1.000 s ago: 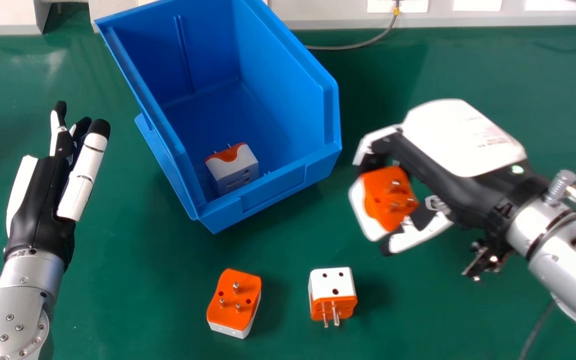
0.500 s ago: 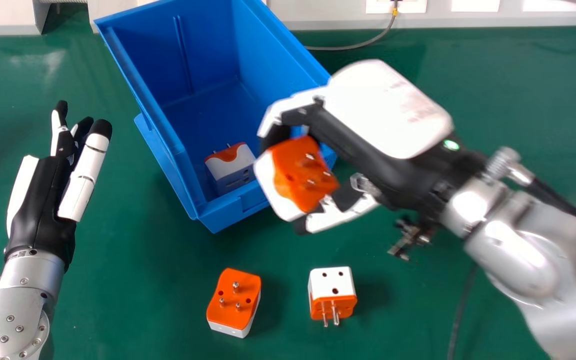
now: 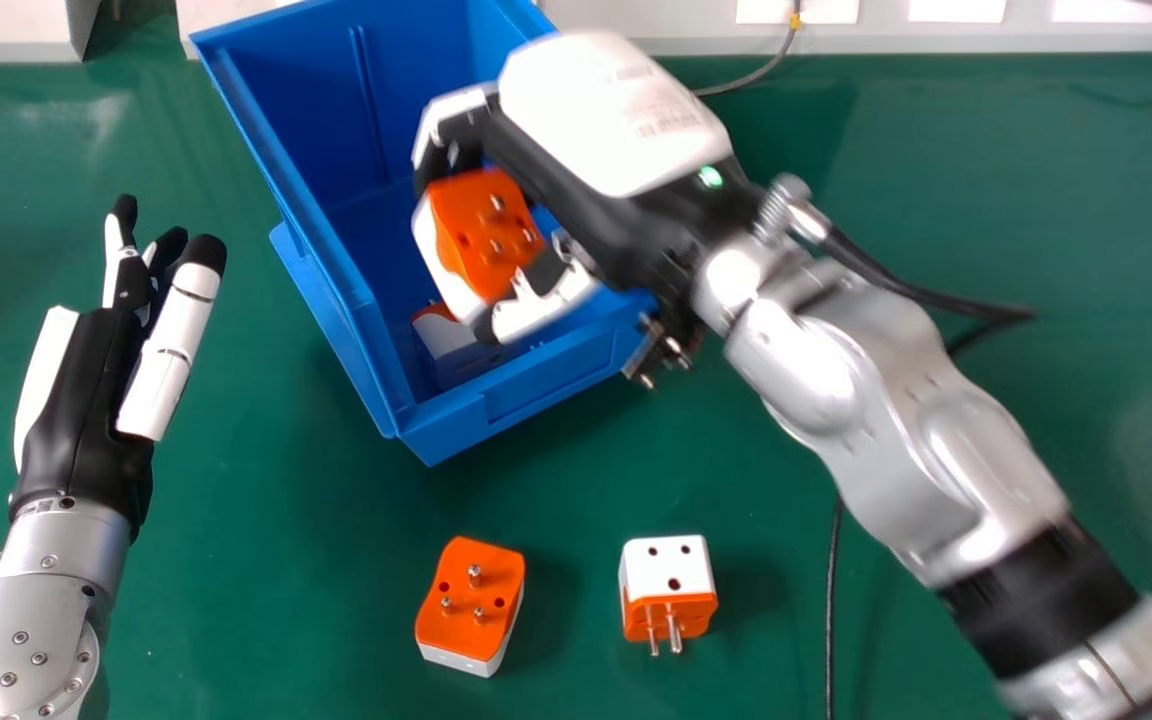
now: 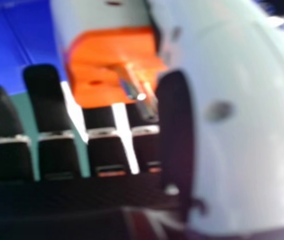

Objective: Pick all objects and put in blue box

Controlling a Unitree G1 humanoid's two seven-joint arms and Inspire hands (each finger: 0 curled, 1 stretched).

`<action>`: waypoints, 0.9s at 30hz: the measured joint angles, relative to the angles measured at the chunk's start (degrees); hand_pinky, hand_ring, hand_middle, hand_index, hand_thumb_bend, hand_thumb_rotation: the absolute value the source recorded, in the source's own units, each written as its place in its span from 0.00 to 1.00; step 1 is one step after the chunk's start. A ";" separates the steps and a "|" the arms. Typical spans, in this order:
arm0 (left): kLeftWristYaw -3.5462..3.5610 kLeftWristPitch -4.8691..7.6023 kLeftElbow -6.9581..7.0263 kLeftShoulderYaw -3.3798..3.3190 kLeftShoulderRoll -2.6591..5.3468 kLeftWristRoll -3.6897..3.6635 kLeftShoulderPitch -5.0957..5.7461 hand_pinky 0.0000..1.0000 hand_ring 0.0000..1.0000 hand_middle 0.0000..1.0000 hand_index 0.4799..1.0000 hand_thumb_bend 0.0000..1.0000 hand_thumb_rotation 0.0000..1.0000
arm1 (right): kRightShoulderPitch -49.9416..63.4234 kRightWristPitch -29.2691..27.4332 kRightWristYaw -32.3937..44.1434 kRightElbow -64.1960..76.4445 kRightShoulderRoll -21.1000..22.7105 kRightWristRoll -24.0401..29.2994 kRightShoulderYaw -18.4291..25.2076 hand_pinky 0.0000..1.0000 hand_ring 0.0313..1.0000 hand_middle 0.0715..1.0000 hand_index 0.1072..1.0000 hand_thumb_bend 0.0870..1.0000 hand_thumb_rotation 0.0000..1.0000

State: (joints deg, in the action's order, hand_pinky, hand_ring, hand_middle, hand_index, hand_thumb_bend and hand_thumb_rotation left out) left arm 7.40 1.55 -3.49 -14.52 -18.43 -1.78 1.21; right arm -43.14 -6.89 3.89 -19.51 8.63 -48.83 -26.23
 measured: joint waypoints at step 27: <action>-0.19 -1.08 4.06 0.65 0.07 0.76 2.17 0.93 0.98 0.98 0.97 0.58 0.92 | -24.30 -0.12 -17.11 -52.77 -14.01 -2.93 -12.86 0.34 0.42 0.48 0.42 0.45 0.00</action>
State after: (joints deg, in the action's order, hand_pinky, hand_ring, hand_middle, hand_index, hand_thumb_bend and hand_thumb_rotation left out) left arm 7.22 0.48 0.57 -13.86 -18.36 -1.02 3.38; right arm -67.44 -7.01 -13.22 -72.28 -5.38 -51.75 -39.09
